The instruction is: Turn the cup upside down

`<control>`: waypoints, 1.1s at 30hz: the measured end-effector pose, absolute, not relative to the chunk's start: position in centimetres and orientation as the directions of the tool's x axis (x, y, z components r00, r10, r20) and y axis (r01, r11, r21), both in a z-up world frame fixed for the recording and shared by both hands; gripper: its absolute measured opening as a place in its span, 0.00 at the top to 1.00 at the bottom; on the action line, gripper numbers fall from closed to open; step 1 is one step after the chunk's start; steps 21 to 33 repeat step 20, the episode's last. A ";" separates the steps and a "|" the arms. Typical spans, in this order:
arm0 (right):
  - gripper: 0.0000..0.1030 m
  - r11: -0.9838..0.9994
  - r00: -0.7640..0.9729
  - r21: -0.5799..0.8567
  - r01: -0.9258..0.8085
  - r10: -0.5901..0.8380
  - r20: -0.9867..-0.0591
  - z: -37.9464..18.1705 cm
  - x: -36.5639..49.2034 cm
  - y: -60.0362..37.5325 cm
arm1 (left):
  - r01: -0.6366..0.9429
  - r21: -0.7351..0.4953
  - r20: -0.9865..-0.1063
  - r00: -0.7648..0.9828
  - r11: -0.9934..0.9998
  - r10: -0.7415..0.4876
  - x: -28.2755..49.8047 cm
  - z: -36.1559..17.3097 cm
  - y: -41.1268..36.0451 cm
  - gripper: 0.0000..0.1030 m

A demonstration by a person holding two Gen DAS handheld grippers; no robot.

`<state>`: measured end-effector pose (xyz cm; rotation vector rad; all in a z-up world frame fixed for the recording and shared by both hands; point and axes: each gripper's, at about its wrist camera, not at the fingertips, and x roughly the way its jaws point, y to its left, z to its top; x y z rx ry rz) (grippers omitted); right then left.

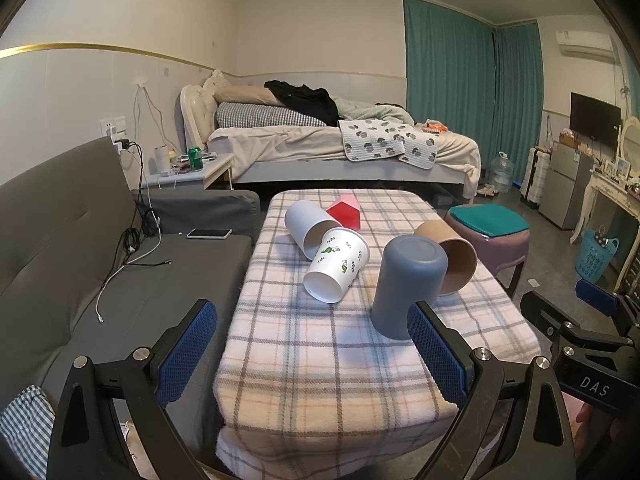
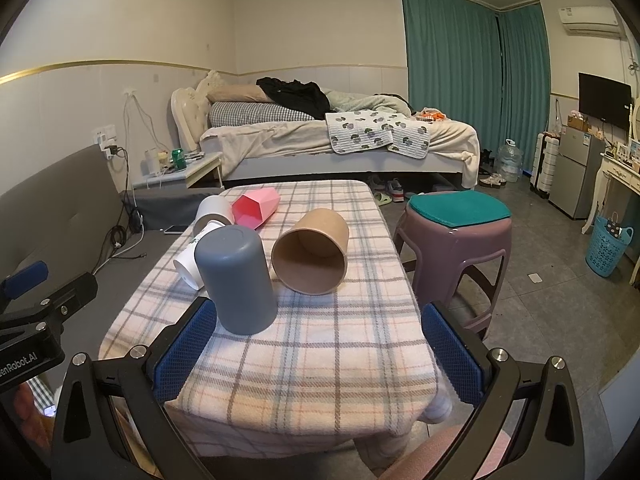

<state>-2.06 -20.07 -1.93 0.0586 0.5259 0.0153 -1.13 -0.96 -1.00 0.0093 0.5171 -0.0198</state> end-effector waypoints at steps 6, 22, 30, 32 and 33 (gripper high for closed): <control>0.00 0.998 0.864 0.060 0.000 0.030 -0.503 -1.9 -2.0 -20.0 | 0.021 0.003 -0.494 0.869 1.000 -0.017 -1.1 -1.0 -1.0 0.04; 0.00 0.998 0.866 0.060 0.001 0.029 -0.500 -2.0 -2.0 -20.0 | 0.021 0.008 -0.497 0.867 1.000 -0.014 -1.1 -1.4 -0.6 0.04; 0.00 0.998 0.866 0.060 0.001 0.029 -0.500 -2.0 -2.0 -20.0 | 0.021 0.008 -0.497 0.867 1.000 -0.014 -1.1 -1.4 -0.6 0.04; 0.00 0.998 0.866 0.060 0.001 0.029 -0.500 -2.0 -2.0 -20.0 | 0.021 0.008 -0.497 0.867 1.000 -0.014 -1.1 -1.4 -0.6 0.04; 0.00 0.998 0.866 0.060 0.001 0.029 -0.500 -2.0 -2.0 -20.0 | 0.021 0.008 -0.497 0.867 1.000 -0.014 -1.1 -1.4 -0.6 0.04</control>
